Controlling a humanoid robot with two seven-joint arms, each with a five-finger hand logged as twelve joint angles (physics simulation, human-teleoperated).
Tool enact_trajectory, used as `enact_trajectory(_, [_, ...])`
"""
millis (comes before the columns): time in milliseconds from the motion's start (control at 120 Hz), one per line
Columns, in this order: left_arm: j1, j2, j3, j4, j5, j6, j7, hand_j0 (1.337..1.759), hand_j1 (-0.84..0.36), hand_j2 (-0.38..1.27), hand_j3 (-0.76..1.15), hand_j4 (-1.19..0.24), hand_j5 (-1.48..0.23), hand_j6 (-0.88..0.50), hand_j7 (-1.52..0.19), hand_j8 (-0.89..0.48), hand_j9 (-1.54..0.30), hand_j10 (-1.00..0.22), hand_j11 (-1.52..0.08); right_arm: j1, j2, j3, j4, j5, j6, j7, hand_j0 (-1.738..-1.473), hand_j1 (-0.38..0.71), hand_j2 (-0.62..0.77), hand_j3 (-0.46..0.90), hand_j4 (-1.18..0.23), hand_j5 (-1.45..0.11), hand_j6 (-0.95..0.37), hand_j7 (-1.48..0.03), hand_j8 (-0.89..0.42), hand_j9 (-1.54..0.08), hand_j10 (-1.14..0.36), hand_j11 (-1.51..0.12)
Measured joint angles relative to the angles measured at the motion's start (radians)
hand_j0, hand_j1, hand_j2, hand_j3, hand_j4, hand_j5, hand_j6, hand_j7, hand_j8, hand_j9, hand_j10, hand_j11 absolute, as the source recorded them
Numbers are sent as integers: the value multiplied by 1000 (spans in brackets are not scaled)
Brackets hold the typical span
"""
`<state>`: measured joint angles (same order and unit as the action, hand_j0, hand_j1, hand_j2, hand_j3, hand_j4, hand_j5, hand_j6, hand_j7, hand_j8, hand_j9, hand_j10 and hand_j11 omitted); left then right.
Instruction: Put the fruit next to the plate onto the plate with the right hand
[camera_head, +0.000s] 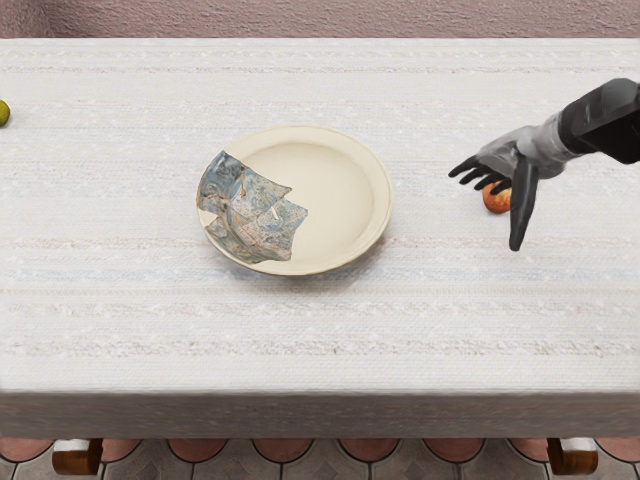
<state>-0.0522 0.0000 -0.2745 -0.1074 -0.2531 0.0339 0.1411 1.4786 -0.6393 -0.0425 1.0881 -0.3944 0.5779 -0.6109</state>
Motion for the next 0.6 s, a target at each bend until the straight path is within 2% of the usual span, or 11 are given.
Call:
enact_trajectory(92, [0, 0, 0, 0, 0, 0, 0, 1658, 349, 0, 0, 0, 0, -1, 0, 0, 0, 0, 0, 49, 15, -51, 75, -40, -118, 0, -1658, -349, 0, 0, -2, 0, -2, 0, -2, 0, -1, 0])
enact_trajectory(200, [0, 0, 0, 0, 0, 0, 0, 1658, 349, 0, 0, 0, 0, 0, 0, 0, 0, 0, 0, 88, 69, -161, 111, -76, -309, 0, -1658, -349, 0, 0, -2, 0, -3, 0, -2, 0, -1, 0])
enact_trajectory(292, [0, 0, 0, 0, 0, 0, 0, 1658, 349, 0, 0, 0, 0, 0, 0, 0, 0, 0, 0, 57, 101, -208, 148, -163, -521, 0, -1658, -349, 0, 0, -2, 0, -3, 0, -2, 0, -1, 0])
enact_trajectory(408, [0, 0, 0, 0, 0, 0, 0, 1658, 349, 0, 0, 0, 0, 0, 0, 0, 0, 0, 0, 22, 85, -231, 218, -279, -722, 0, -1658, -349, 0, 0, -2, 0, -3, 0, -3, 0, -2, 0])
enact_trajectory(600, [-1, 0, 0, 0, 0, 0, 0, 1658, 349, 0, 0, 0, 0, 0, 0, 0, 0, 0, 0, -35, 52, -239, 248, -337, -843, 0, -1658, -268, -13, 0, -71, -89, -72, -89, -71, -89, -70, -89])
